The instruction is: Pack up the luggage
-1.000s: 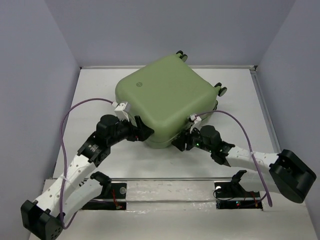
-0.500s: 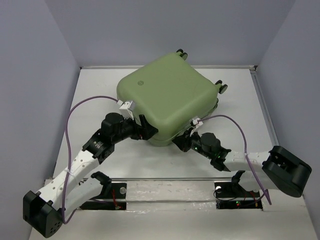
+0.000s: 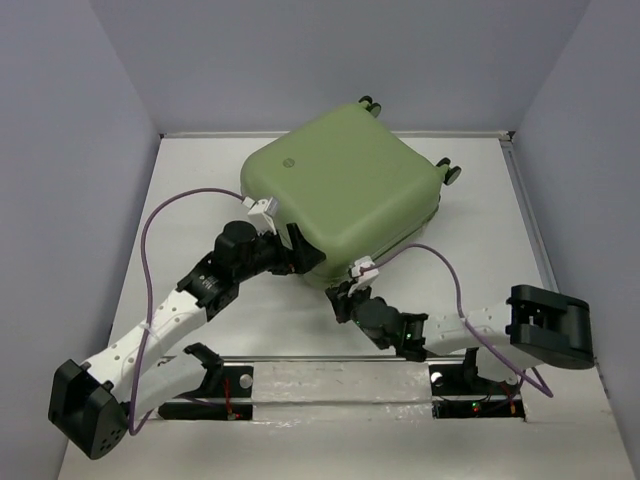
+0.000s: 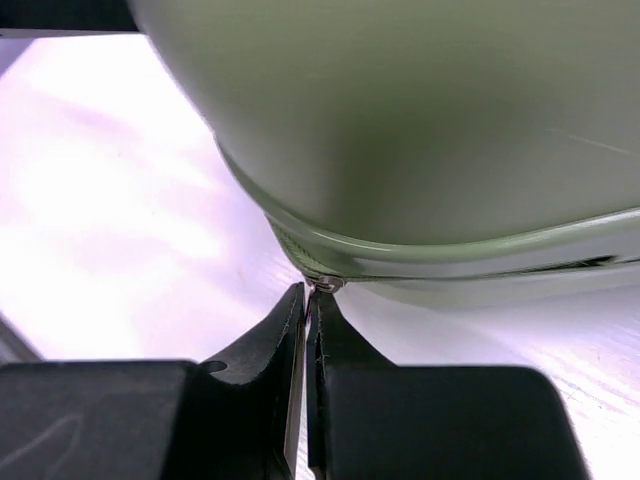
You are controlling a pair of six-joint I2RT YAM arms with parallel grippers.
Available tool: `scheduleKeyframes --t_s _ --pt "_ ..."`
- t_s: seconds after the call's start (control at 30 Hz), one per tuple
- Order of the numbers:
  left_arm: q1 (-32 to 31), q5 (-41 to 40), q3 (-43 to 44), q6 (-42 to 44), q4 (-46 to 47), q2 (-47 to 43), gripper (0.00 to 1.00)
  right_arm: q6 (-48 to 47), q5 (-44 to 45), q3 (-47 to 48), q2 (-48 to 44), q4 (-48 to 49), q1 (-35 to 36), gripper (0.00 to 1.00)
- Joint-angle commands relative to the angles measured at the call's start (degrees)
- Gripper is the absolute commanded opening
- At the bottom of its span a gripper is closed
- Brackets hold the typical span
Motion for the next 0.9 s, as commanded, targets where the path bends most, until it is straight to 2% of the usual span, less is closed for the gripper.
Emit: scheduleKeyframes --t_s 0.0,0.1,0.2,0.23,0.37,0.4,0.5,0.53,0.6,0.67,0.7,0.73,0.8,0.83,0.87 --pt "-1.9 -4.8 5.8 -2.9 15.6 4.8 0.97 3.5 -2.1 10.5 6.4 -7.2 14.9 0.07" --pt "-2.4 -5.0 7.6 -2.9 15.4 6.6 0.97 3.2 -4.0 14.7 11.9 -2.3 14.9 0.07" --pt "-2.8 -5.1 8.7 -2.4 14.3 7.4 0.97 1.8 -2.3 19.8 16.9 -0.8 14.9 0.07" --pt "-2.7 -5.4 9.0 -2.3 13.4 7.3 0.98 1.6 -4.5 20.4 17.7 1.9 14.4 0.07" --pt "-2.9 -9.1 14.6 1.0 9.3 7.8 0.99 3.5 -7.5 19.1 17.2 6.9 13.8 0.07" --pt "-2.9 -12.4 16.7 2.4 4.9 8.3 0.99 4.3 -7.3 16.8 15.7 6.1 13.8 0.07" --pt "-2.3 -15.5 25.3 5.8 -0.2 10.3 0.99 8.3 -5.3 11.9 10.3 3.1 13.8 0.40" --pt "-2.2 -17.9 27.6 6.3 -2.4 10.6 0.99 9.8 -2.5 8.8 5.7 -1.4 13.8 0.60" --pt "-1.3 -20.2 33.0 7.5 -4.6 11.4 0.99 13.9 0.6 6.4 0.6 -7.2 13.8 0.75" --pt "1.0 -24.2 36.4 8.8 -6.3 12.8 0.99 17.5 5.0 5.8 -6.3 -19.0 13.8 0.79" --pt "2.6 -23.9 39.4 8.9 -6.8 13.4 0.99 18.4 6.1 6.0 -8.1 -26.6 12.2 0.78" --pt "4.1 -23.5 41.0 9.5 -7.2 14.3 0.99 19.0 7.3 6.2 -9.9 -29.9 11.0 0.75" --pt "7.8 -22.2 44.6 9.2 -9.1 18.2 0.99 20.4 7.1 6.5 -14.8 -35.7 7.3 0.44" --pt "11.9 -17.4 47.4 8.9 -9.6 19.5 0.99 20.6 6.4 6.8 -16.3 -40.7 1.9 0.31" --pt "13.8 -15.8 50.3 9.1 -9.7 22.5 0.99 20.5 4.6 7.3 -18.9 -43.6 -1.2 0.11"
